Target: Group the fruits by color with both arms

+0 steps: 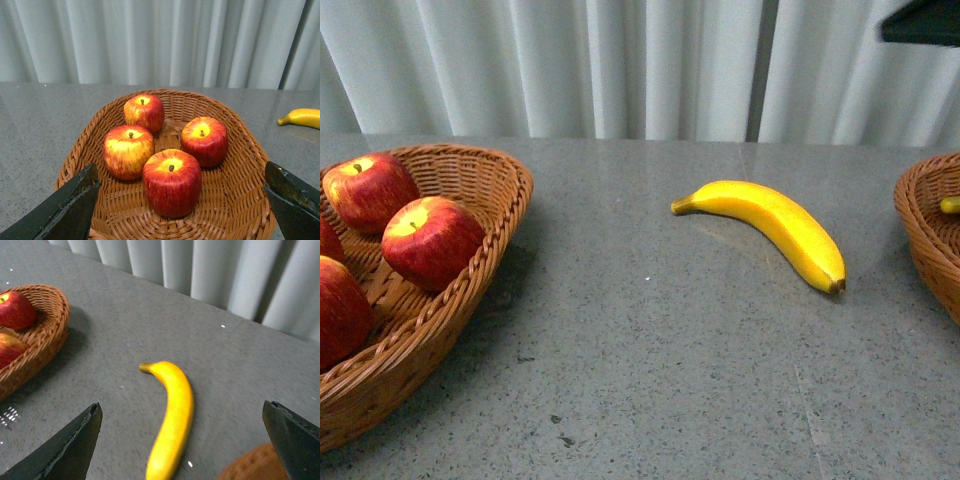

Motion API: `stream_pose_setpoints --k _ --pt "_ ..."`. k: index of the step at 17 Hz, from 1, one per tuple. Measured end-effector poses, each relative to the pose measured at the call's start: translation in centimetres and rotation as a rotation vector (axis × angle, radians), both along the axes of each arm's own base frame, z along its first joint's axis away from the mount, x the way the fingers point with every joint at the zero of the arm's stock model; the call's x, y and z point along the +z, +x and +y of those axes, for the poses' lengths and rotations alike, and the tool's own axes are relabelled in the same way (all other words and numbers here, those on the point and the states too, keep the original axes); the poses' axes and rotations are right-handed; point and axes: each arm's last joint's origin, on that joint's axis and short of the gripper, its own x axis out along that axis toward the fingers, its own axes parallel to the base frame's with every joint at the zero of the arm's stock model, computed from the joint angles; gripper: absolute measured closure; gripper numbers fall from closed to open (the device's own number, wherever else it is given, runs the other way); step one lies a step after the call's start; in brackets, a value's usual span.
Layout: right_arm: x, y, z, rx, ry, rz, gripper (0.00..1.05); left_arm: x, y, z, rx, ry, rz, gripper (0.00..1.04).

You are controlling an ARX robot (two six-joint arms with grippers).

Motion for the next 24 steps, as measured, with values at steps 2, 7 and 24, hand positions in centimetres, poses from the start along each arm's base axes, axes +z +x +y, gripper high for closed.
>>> stream_pose_setpoints --k 2,7,24 --pt "-1.2 1.4 3.8 0.047 0.002 0.026 0.06 0.0 0.0 0.0 0.0 0.0 0.0 0.07" --pt "-5.9 4.9 11.4 0.076 -0.077 0.132 0.06 0.0 0.0 0.0 0.0 0.0 0.0 0.07" --pt "-11.5 10.3 9.1 -0.142 -0.221 0.287 0.06 0.0 0.0 0.0 0.0 0.0 0.0 0.07"
